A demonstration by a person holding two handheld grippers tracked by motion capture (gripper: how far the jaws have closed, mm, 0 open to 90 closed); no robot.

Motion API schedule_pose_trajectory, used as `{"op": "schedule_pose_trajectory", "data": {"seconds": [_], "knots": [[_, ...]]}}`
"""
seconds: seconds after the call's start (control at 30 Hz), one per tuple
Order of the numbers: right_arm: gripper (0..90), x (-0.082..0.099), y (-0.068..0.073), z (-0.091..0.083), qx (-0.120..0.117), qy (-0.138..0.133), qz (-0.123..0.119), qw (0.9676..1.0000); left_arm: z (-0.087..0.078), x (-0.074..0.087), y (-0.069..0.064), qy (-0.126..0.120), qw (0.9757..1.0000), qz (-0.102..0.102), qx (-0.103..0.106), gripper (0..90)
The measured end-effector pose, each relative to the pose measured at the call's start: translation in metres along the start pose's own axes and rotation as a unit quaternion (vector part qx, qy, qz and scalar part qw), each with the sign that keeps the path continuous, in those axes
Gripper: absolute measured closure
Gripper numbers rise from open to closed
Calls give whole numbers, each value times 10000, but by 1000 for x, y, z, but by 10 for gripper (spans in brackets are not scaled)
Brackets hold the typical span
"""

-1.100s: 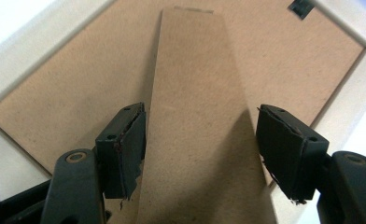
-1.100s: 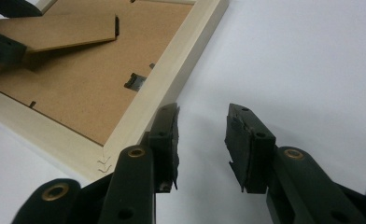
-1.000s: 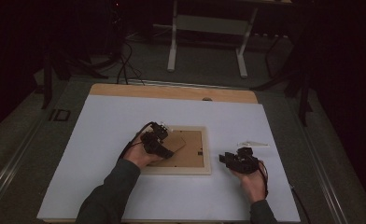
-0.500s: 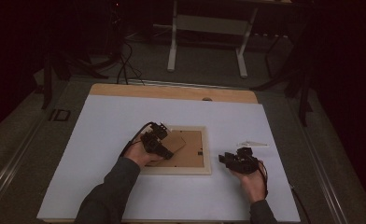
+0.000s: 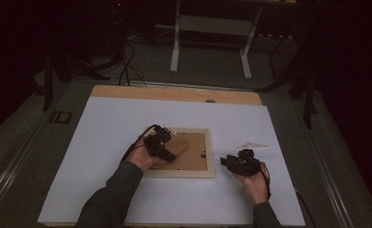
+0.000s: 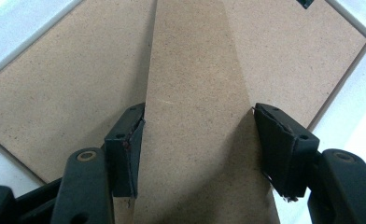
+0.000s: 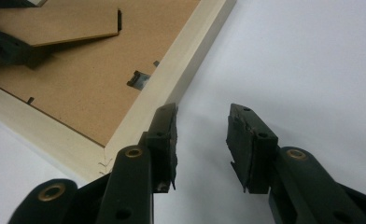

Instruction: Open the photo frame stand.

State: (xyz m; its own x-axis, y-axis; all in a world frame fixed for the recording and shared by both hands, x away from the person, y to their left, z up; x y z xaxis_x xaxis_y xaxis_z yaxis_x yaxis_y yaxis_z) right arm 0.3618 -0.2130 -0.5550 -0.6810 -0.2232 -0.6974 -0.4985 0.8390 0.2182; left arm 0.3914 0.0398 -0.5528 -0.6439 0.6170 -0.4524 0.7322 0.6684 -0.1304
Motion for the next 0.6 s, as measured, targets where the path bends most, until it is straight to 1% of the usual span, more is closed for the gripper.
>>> {"op": "schedule_pose_trajectory", "data": {"seconds": [0.13, 0.17, 0.27, 0.4, 0.5, 0.6], "knots": [[620, -3, 0, 1, 6, 27, -40, 10000, 0, 0, 0, -6, 10000, 21, -25, 396], [620, -4, 0, 1, -7, 19, -35, 10000, 0, 0, -1, -12, 10000, 55, -70, 396], [608, -8, -1, 5, -166, 43, -73, 9998, 0, 0, -2, -29, 9999, 97, -139, 396], [608, -10, -2, 10, -268, 103, -51, 9996, 0, 1, -2, -66, 9997, 128, -176, 396], [608, -15, -2, 13, -312, 116, -31, 9994, 0, 1, -3, -94, 9996, 149, -216, 396], [605, -23, -1, 14, -328, 140, -87, 9993, -1, 1, -4, -120, 9994, 167, -265, 396]]}}
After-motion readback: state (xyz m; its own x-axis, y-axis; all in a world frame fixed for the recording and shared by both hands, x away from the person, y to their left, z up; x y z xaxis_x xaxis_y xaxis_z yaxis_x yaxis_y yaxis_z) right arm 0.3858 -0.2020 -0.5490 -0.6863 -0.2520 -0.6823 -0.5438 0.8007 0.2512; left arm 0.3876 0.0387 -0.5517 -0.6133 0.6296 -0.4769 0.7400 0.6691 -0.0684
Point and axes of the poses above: each handheld gripper's, and its own axes: z roughly forward along the jaws, x roughly out of its underside, y roughly to its left, the point moved 7 cm from there along z, roughly forward along the jaws
